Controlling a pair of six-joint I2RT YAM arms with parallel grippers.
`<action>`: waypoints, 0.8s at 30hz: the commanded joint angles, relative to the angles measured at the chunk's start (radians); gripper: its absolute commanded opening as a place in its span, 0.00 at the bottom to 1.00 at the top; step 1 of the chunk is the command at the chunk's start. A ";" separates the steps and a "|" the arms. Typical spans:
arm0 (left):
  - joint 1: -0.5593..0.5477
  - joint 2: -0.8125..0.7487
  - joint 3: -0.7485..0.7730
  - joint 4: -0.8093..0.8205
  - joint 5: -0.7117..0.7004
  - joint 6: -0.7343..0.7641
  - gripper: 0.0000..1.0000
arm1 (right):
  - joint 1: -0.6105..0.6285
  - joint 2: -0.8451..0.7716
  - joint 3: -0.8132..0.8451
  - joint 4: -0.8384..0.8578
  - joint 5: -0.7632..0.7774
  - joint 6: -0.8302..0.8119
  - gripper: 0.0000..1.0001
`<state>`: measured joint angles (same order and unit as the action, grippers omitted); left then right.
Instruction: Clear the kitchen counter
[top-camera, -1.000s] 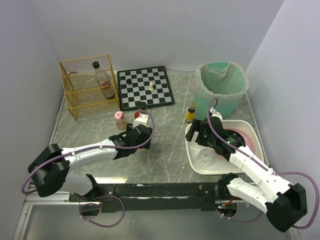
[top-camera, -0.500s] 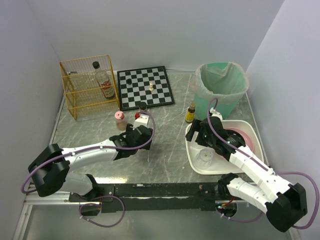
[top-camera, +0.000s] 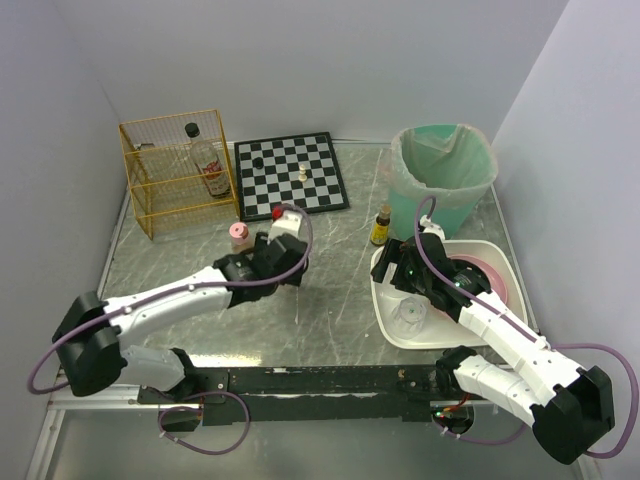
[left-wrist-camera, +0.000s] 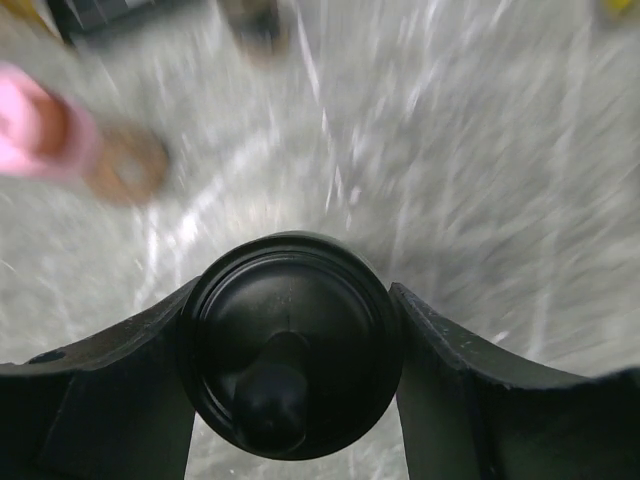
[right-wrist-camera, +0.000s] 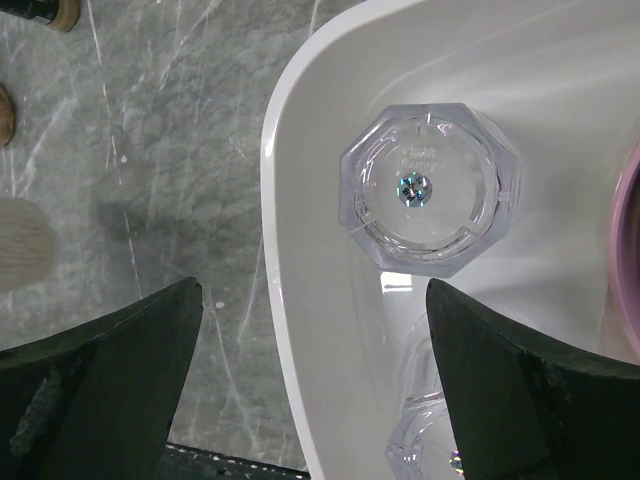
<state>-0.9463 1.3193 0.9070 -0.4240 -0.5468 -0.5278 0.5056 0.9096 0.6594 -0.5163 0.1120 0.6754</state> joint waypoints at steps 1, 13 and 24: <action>0.053 -0.083 0.223 -0.116 -0.117 0.064 0.01 | -0.009 -0.012 -0.001 0.018 0.009 -0.002 0.99; 0.631 -0.171 0.392 -0.030 0.076 0.198 0.01 | -0.015 -0.034 0.017 -0.014 0.003 -0.031 0.99; 0.876 0.075 0.543 0.149 0.008 0.206 0.01 | -0.018 -0.090 0.028 -0.059 0.008 -0.036 0.99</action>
<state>-0.1131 1.3457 1.3804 -0.4381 -0.4984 -0.3519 0.4961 0.8673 0.6605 -0.5579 0.1070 0.6468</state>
